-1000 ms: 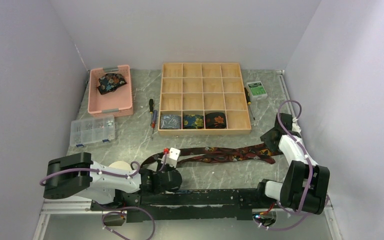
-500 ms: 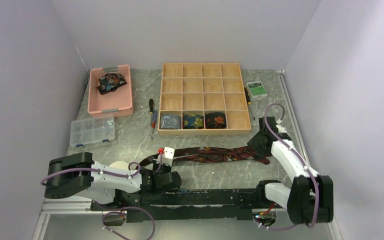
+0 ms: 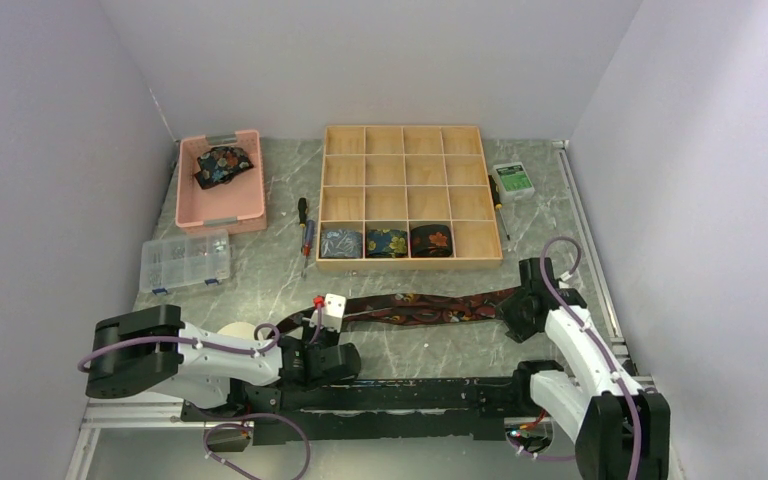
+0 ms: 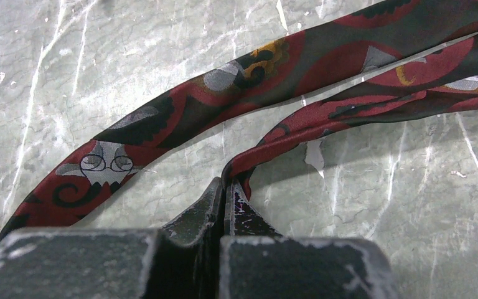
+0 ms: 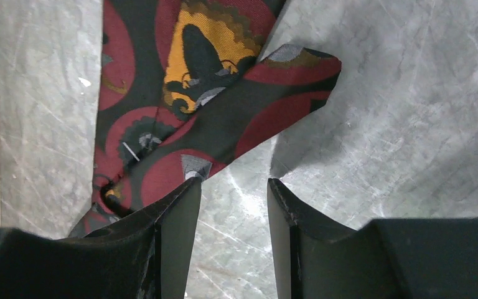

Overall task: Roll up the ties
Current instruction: Flatten out the tie at the center of the board.

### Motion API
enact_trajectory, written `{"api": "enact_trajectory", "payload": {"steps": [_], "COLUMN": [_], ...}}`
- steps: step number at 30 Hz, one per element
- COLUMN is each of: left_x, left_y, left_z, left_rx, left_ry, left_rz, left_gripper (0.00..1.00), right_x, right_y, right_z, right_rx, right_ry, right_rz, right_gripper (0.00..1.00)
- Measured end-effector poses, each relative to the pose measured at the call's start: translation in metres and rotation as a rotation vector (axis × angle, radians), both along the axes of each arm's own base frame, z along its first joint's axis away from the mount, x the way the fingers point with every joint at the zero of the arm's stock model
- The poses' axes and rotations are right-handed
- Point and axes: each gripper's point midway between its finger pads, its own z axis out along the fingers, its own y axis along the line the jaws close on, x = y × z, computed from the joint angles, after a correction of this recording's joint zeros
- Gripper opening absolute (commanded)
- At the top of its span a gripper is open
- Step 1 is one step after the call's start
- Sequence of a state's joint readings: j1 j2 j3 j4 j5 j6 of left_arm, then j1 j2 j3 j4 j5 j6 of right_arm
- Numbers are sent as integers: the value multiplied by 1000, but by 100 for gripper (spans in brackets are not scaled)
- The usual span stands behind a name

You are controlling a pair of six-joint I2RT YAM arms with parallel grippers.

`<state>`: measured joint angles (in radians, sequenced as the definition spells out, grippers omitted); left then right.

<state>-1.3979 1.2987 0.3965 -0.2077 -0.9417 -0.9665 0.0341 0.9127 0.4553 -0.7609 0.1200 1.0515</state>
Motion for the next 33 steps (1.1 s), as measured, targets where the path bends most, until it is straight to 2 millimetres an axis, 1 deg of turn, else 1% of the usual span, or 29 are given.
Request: {"api": "enact_trajectory", "payload": {"steps": [3,10,13,15,17,18,19,21,22,25,27,29,31,32,33], "left_x": [0,-2,-2,-3,-3,-3,-3,-3,-4,-4,-4,-4,-4,-4,-4], "left_y": [0,2,2,2,2,2,2,3,3,3,3,3,3,3,3], "left_z": [1,0,0,0,0,0,0,0,-1,-1,-1,-1,-1,-1,-1], "left_rx": [-3,10,13,15,16,17,17,19,19,17,13,10,9,9,9], "left_ry": [1,4,4,4,4,4,4,4,5,6,6,7,7,6,5], "left_rz": [-1,-6,-8,-9,-10,-11,-11,-12,-12,-9,-5,-3,-2,-1,-1], "left_gripper": [3,3,3,3,3,3,3,3,3,3,3,3,3,3,3], "right_x": [-4,4,9,13,15,16,17,17,19,21,24,30,43,54,61], "right_y": [2,-1,-4,-6,-8,-10,-14,-20,-22,-26,-30,-37,-45,-52,-57], "right_z": [-5,-7,-5,-3,-3,-4,-6,-10,-11,-9,-5,9,30,48,60], "right_rx": [15,7,3,-3,-8,-8,-12,-13,-17,-23,-35,-68,-111,-147,-171], "right_ry": [25,2,-26,-45,-49,-45,-38,-20,-22,-31,-52,-88,-147,-193,-221], "right_rz": [-15,-54,-69,-76,-85,-91,-103,-123,-127,-134,-139,-140,-139,-140,-140], "right_gripper": [48,49,50,49,43,37,28,3,0,0,0,0,0,0,0]}}
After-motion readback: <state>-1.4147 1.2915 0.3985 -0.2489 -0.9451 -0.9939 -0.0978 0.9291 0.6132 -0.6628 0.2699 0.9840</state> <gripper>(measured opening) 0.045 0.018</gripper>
